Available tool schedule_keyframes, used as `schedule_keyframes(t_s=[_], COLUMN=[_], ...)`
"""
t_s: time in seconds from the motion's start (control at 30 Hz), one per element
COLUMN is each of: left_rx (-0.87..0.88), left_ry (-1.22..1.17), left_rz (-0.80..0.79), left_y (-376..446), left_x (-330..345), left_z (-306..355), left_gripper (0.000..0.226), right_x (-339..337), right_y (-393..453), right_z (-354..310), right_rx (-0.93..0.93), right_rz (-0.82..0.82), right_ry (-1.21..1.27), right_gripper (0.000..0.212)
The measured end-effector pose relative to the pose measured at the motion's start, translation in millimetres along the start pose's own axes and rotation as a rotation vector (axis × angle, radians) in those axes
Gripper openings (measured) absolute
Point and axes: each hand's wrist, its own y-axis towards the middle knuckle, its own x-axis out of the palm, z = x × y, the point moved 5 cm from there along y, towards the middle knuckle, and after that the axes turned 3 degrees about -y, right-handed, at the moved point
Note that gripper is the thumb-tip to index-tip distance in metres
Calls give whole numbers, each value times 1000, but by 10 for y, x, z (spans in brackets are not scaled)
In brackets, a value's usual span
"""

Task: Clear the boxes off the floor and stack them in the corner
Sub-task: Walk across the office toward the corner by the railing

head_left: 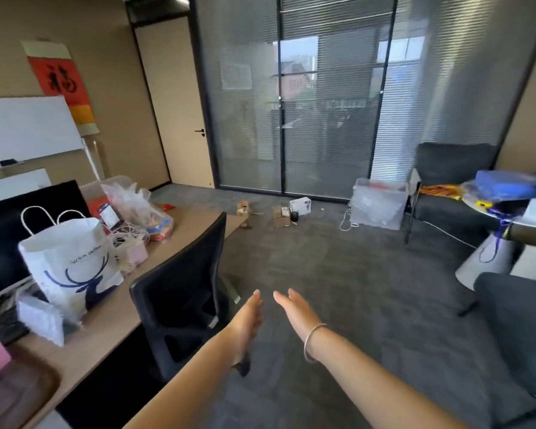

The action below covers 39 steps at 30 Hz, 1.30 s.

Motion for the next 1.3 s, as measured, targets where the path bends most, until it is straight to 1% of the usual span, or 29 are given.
schedule_keyframes(t_s=[0.1,0.13,0.17,0.33,0.43,0.57,0.73,0.83,0.93,1.03,1.13,1.3], left_rx=[37,46,52,81,61,66,39,39,51,52,40,31], left_ry=[-13,-6,-17,-39,-56,-56,-45,-29,-36,-45,-21,-12], left_rz=[-14,-9,-5,41,52,67,56,62,60,92,86,133], left_y=[639,742,1014,1926,2378,3093,4253,4892,5517,6233,6618,7576], left_x=[284,322,449,682,782,807,725,643,514,373,307,211], left_z=[323,393,577,1198,1484,1810,2323,2727,3266,3723,3944,4315], left_gripper=[64,64,64,64,65,67,67,66,66,67,65,65], right_x=[-371,-460,-650,-1290,-1518,-1627,-1664,-1733,-1826,-1861,-1845,-1867], right_y=[598,749,1057,2101,2676,3482,4778,5508,6297,7168,7597,8696], right_z=[-95,-94,-173,-452,-593,-704,-876,-1137,-1514,-1763,-1827,-1904], right_rx=[-10,-8,-13,-29,-20,-19,12,0,-21,-34,-2,33], right_rz=[-2,-2,6,30,8,-29,-39,-46,-29,-41,-58,-111], right_ry=[-3,-13,-10,-45,-69,-78,-53,-66,-84,-63,-78,-112], right_gripper=[70,70,70,70,69,69,73,72,72,69,69,70])
